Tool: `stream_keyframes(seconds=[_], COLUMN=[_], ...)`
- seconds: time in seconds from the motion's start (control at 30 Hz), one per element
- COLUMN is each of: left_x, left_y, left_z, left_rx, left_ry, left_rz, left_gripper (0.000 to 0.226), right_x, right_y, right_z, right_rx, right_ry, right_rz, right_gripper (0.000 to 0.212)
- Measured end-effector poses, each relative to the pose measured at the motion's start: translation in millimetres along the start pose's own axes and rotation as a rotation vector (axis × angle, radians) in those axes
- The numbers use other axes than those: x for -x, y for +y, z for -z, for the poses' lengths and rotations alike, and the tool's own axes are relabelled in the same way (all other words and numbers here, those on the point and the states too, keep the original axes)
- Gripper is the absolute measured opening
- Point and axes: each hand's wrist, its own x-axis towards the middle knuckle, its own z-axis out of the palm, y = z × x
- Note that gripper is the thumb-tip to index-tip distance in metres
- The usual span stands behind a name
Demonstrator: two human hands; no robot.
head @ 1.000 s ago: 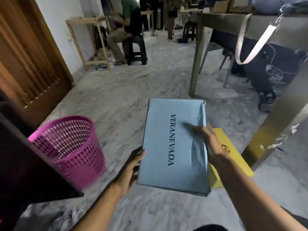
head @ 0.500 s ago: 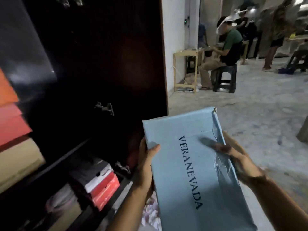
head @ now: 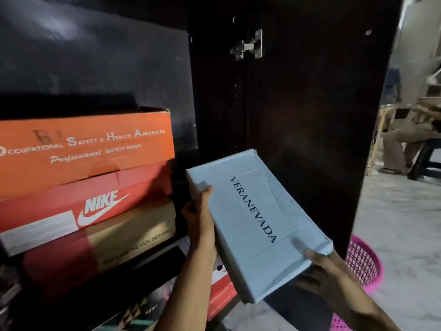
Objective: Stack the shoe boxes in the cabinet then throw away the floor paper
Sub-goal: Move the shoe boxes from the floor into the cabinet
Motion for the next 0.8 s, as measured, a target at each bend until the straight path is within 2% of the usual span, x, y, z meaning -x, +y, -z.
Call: stream_keyframes(seconds=[0.1,0.23,0.27,0.33,0.37,0.47,0.57,0.7,0.77,0.8], left_x=[-16.4,-21.5,-19.6,-15.1,-13.2,-9.2,-8.2,-22.0,-30.6,-34.6], left_y=[-8.1,-23.4,-28.0,-37.1,-40.5,-45.6,-52.6,-52.5,-48.9,-47.1], left_z=[11.4,26.7,30.0,36.5,39.0,44.5,46.8,44.1,40.3,38.8], left_rx=[0.005,-0.087,-0.111,-0.134,-0.122,-0.125,-0.188,-0.375,-0.408,-0.425], left_ry=[0.092,0.132,0.121,0.096,0.082,0.073,0.054,0.164,0.230,0.252], left_rz=[0.030,-0.025,-0.045,-0.083,-0.100,-0.146,-0.202,-0.264,-0.306,-0.298], left_gripper=[0.058,0.034,0.035,0.057,0.061,0.039,0.050,0.032,0.029,0.029], right_x=[-30.5,-63.1,-71.0,-88.0,-97.7,-128.5,-165.1,-195.1,-202.5,-205.1], right_y=[-2.3,-6.5,-6.9,-6.9,-5.9,-1.7,12.8,27.9,29.5,30.1], right_z=[-23.1,-49.5,-56.3,-66.9,-70.8,-81.8,-89.1,-106.0,-117.7,-124.3], right_rx=[0.013,0.037,0.051,0.065,0.071,0.071,0.054,0.213,0.304,0.344], right_ry=[0.073,0.130,0.157,0.203,0.218,0.255,0.277,0.328,0.295,0.265], right_rz=[-0.036,-0.123,-0.147,-0.191,-0.208,-0.231,-0.192,-0.113,-0.080,-0.068], right_gripper=[0.060,0.038,0.040,0.046,0.048,0.058,0.080,0.080,0.083,0.076])
